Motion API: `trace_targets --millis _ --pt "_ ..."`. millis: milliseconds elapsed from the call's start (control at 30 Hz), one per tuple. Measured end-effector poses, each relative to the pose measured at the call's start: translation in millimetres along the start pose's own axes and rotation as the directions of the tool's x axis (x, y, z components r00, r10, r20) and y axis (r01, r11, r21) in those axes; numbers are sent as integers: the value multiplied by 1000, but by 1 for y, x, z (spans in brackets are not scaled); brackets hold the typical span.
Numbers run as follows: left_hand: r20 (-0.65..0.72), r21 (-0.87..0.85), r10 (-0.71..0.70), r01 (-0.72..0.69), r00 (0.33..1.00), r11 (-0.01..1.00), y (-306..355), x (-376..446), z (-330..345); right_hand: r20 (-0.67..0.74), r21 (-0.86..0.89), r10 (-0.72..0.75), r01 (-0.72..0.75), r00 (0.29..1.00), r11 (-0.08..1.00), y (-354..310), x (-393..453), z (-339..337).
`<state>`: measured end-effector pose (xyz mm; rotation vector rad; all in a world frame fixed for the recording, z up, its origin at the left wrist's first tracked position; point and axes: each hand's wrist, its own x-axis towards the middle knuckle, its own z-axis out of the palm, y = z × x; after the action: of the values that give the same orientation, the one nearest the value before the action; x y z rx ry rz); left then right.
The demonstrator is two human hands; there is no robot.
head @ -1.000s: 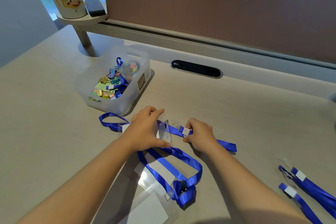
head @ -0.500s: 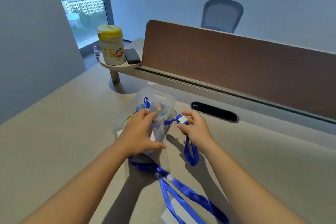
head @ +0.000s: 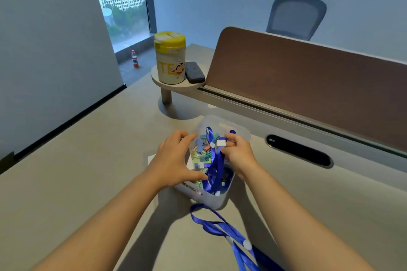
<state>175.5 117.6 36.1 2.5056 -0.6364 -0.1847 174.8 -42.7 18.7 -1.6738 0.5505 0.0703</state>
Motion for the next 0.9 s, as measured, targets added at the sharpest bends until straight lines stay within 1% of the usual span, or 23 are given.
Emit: trace_targets --millis 67,100,233,367,567,733,800,900 --pt "16 3 10 -10 1000 1000 -2 1 0 43 -151 -19 25 999 988 8 1 2" --pt "22 1 16 -16 1000 1000 -1 1 0 50 -190 -35 44 998 981 10 0 0" --pt "33 -23 73 -72 997 997 14 0 6 9 -271 -112 110 994 956 15 -10 -23" --pt "46 -28 144 -143 989 989 52 -6 25 -54 -275 -187 166 981 947 23 -37 -71" --pt "118 -61 268 -263 956 963 129 -31 89 -172 -282 -212 158 962 946 65 -102 -166" --pt "138 -88 410 -401 902 912 185 -64 154 -273 -263 -170 97 947 960 124 -158 -228" --pt "132 -81 456 -449 880 890 195 -82 178 -305 -244 -157 82 939 966 153 -181 -239" --pt "140 -58 515 -512 846 857 203 -108 204 -370 -206 -169 97 913 974 199 -212 -246"
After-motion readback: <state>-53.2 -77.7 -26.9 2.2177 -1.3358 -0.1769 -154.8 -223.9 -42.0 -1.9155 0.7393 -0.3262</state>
